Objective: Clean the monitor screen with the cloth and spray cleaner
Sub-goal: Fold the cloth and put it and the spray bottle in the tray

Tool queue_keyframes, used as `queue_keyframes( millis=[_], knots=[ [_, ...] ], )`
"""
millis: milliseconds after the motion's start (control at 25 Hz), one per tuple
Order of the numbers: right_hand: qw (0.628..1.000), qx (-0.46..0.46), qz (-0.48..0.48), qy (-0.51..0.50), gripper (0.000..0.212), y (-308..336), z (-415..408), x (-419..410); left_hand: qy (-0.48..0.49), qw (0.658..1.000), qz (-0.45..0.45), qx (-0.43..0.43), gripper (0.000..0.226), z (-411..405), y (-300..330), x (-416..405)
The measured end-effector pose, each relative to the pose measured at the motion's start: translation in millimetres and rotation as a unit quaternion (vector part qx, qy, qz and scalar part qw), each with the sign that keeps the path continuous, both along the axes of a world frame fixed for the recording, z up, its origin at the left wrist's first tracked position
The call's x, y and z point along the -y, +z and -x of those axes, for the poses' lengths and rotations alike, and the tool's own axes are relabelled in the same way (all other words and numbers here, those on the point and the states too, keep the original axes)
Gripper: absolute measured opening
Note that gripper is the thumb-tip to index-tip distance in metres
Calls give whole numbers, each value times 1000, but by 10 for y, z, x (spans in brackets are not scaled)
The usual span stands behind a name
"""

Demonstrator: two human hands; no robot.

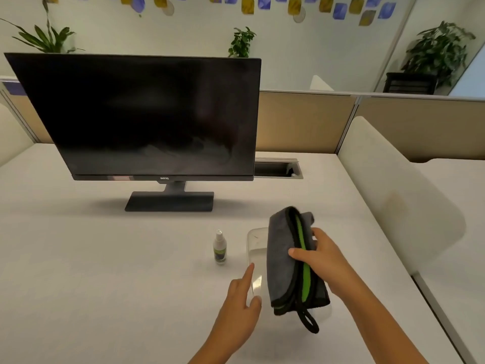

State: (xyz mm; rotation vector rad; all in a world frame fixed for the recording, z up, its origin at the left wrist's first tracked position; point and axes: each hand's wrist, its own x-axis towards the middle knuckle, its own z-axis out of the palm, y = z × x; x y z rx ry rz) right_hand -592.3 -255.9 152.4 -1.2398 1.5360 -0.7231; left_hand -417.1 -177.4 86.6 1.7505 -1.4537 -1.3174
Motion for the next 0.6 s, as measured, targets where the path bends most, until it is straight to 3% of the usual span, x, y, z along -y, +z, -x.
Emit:
queue_keyframes(
  millis=[200,440,520,600],
  knots=[
    [980,-180,-54,68,32,-328,-99,90,6,999,-24,-45,62,-2,-1,-1],
    [969,-200,-95,111,51,-504,-115,92,2,999,-18,-47,63,-8,31,-26],
    [936,-326,-49,122,61,-503,-195,-6,1,999,-11,-41,64,-17,25,-31],
    [847,-512,87,111,79,-498,-315,-138,-3,999,-3,-32,64,-20,16,-33]
  ],
)
